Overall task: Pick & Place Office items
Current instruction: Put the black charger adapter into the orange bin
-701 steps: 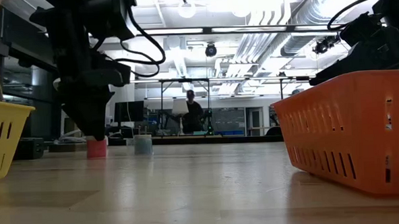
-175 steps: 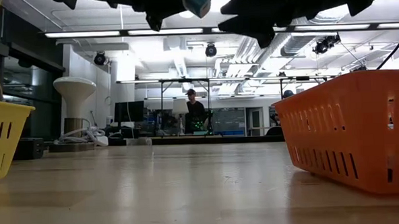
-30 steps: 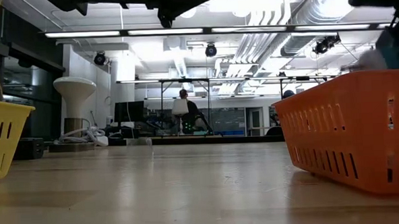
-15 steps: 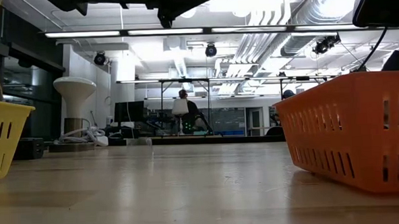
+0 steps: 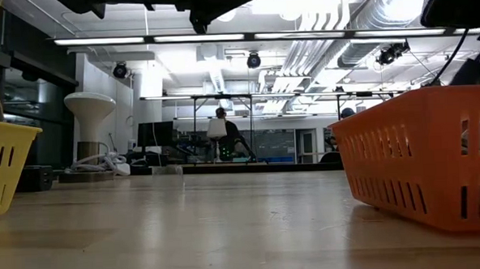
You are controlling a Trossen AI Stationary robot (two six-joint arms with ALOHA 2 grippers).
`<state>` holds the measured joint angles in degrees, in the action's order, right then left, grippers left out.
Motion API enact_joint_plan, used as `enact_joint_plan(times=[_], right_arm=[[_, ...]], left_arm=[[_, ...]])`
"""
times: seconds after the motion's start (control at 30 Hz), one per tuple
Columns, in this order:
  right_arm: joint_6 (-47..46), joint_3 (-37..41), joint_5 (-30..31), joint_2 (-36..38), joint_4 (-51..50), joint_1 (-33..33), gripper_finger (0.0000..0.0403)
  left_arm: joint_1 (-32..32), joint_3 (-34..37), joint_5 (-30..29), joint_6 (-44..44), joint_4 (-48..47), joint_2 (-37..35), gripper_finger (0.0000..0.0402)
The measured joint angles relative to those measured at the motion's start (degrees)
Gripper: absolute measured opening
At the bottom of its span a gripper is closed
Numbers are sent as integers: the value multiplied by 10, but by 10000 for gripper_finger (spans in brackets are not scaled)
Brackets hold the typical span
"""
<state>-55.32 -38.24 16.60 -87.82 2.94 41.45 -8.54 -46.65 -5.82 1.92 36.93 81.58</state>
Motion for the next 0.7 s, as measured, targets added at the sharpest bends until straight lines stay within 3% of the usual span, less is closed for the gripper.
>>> enact_joint_plan(times=[0.3,0.7], right_arm=[[112,0,-26,61,37,-64,169],[238,0,-33,100,45,-150,169]], left_arm=[[4,0,0,50,-33,-32,226],[25,0,-3,171,-371,-115,226]])
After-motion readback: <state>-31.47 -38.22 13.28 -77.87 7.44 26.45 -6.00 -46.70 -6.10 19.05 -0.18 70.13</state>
